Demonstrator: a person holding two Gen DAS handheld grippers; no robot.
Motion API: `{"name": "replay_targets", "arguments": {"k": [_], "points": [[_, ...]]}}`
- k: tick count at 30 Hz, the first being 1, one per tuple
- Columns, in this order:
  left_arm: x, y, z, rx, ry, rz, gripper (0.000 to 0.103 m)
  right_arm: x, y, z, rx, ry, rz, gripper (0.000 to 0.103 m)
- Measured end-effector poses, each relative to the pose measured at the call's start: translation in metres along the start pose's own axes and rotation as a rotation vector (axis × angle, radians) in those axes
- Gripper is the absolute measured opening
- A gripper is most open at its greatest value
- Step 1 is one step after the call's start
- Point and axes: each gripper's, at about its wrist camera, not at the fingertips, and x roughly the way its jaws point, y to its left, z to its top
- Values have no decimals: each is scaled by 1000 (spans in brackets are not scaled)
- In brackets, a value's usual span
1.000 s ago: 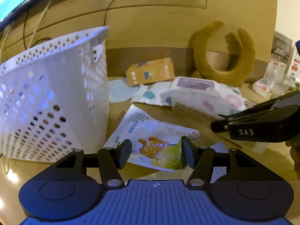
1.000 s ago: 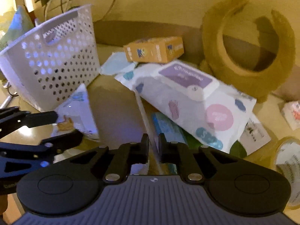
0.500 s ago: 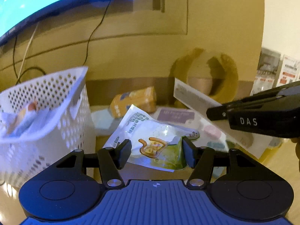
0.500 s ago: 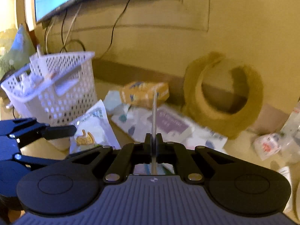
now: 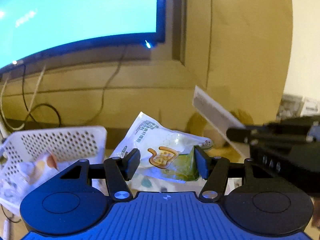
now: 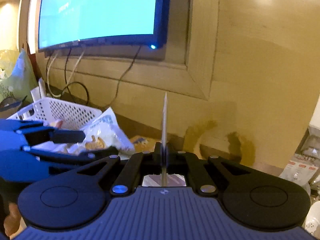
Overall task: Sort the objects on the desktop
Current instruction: 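Lift the snack packet with the left gripper while right gripper carries the strip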
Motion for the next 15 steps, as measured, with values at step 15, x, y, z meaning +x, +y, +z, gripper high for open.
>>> {"name": "replay_targets", "arguments": {"k": [15], "points": [[-28,94,58,-58,-75,175,61,16,82,73,-35,-110,86,4]]}}
